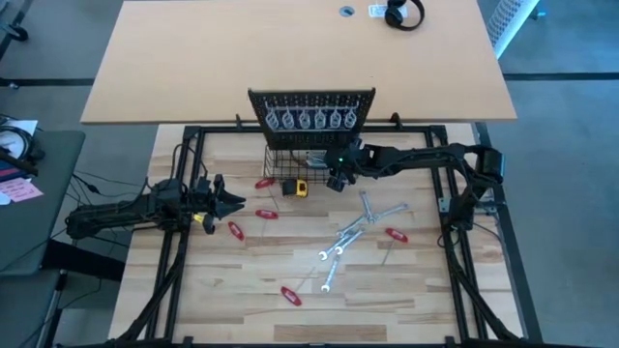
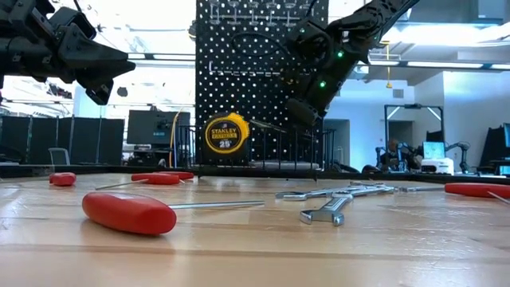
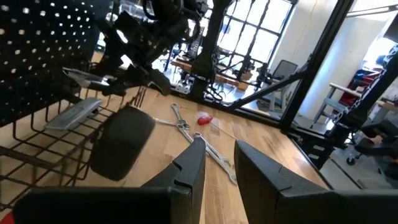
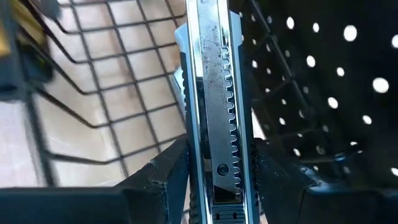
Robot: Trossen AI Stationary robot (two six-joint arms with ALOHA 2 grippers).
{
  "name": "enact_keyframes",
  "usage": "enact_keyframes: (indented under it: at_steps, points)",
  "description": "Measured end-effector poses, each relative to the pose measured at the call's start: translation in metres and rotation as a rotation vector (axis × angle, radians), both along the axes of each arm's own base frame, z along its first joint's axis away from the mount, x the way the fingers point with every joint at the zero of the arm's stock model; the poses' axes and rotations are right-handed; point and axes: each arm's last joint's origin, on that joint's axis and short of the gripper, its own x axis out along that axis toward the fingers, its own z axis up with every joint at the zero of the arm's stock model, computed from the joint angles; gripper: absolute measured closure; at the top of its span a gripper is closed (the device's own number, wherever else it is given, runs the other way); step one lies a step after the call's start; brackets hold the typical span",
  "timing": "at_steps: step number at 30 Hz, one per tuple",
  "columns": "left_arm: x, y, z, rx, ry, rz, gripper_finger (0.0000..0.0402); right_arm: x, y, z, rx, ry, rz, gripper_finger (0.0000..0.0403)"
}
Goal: Hang tools onto peg board
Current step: Put the cutter into the pegboard
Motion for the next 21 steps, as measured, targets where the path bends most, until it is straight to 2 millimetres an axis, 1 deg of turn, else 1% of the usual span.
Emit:
enact_keyframes:
  at_steps: [6,13,18,21]
  points:
    - [0.0,0.0,0.0,0.0,0.0,0.0,0.0325,-0.002,-0.001,0.012,-0.006,0.023,-0.003,0.0235]
    - [0.0,0.0,0.0,-0.001,-0.002,0.0,0.0325,0.006,-0.01,0.046,-0.002,-0.016,-0.036,0.0235]
    - [0.0,0.0,0.0,-0.002,-0.001,0.0,0.0325,0.008,-0.011,0.057,-0.003,-0.023,-0.036,0.0235]
    - [0.0,0.0,0.002,-0.025,-0.016,-0.001,0.0325,0.008,-0.011,0.059,-0.003,-0.022,-0.036,0.0235]
